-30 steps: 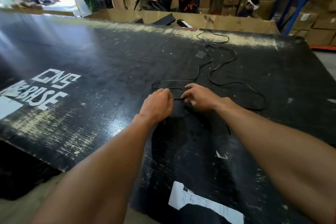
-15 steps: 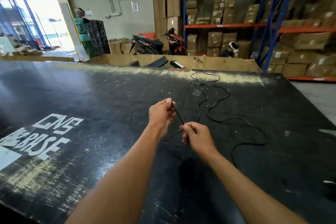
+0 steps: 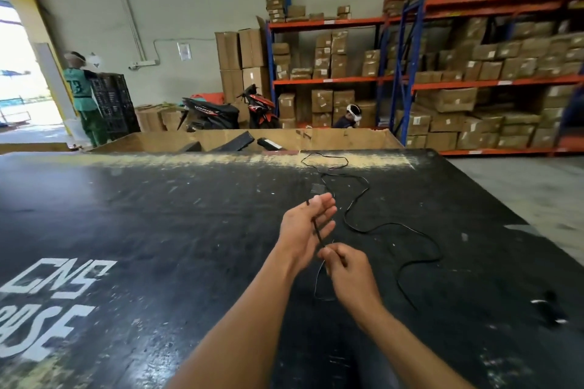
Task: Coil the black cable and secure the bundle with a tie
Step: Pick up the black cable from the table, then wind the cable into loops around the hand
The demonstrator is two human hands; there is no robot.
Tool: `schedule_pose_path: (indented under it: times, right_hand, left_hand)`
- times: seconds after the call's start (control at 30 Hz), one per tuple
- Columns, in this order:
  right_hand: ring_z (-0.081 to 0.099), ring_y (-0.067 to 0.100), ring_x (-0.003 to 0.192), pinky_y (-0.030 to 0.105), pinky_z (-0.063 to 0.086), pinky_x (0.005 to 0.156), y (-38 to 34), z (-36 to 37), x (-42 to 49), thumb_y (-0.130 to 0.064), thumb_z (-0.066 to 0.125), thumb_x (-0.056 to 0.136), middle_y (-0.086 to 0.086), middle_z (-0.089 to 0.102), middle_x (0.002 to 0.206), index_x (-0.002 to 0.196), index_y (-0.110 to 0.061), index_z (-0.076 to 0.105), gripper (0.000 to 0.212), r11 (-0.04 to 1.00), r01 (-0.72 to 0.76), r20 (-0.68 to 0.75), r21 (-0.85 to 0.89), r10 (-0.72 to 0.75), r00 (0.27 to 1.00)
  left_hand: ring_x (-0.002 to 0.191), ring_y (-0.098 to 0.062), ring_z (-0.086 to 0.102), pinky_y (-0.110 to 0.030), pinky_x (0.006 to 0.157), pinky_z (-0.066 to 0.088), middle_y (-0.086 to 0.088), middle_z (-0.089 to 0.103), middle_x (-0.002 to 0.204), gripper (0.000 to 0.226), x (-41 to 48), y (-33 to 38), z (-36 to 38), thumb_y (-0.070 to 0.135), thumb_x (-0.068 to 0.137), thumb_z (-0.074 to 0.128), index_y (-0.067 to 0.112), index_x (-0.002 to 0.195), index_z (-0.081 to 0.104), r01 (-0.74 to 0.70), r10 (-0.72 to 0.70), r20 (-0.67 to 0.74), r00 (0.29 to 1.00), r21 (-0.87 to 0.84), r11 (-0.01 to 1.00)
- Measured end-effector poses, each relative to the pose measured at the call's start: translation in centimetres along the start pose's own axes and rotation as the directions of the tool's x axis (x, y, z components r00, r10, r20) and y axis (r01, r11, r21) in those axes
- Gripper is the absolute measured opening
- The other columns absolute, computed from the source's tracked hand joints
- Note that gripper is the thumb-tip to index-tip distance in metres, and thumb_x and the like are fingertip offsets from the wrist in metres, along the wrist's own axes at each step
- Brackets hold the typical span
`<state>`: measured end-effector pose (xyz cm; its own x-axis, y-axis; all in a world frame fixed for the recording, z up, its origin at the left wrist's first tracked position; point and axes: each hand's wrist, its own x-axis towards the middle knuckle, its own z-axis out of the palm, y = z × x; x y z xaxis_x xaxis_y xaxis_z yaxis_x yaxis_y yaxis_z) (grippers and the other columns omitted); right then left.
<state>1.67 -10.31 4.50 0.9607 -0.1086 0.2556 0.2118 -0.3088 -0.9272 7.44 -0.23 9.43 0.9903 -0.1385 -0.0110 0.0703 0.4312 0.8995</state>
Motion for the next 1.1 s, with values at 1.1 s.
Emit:
schedule_pose_path:
  times: [1.1]
  right_hand:
    - [0.043, 0.003, 0.047, 0.026, 0.035, 0.048, -2.8, -1.3, -2.3, -0.028, 0.053, 0.097, -0.007, 0.054, 0.050, 0.066, -0.024, 0.064, 0.033, 0.989, 0.146, -0.113, 0.034, -0.141, 0.984]
  left_hand:
    - [0.119, -0.036, 0.059, -0.060, 0.108, 0.030, -0.013, 0.060, 0.134, 0.046, 1.0, 4.5, 2.3, 0.048, 0.100, 0.024, 0.041, 0.144, 0.039, 0.052, -0.017, 0.212, 0.977, -0.158, 0.986]
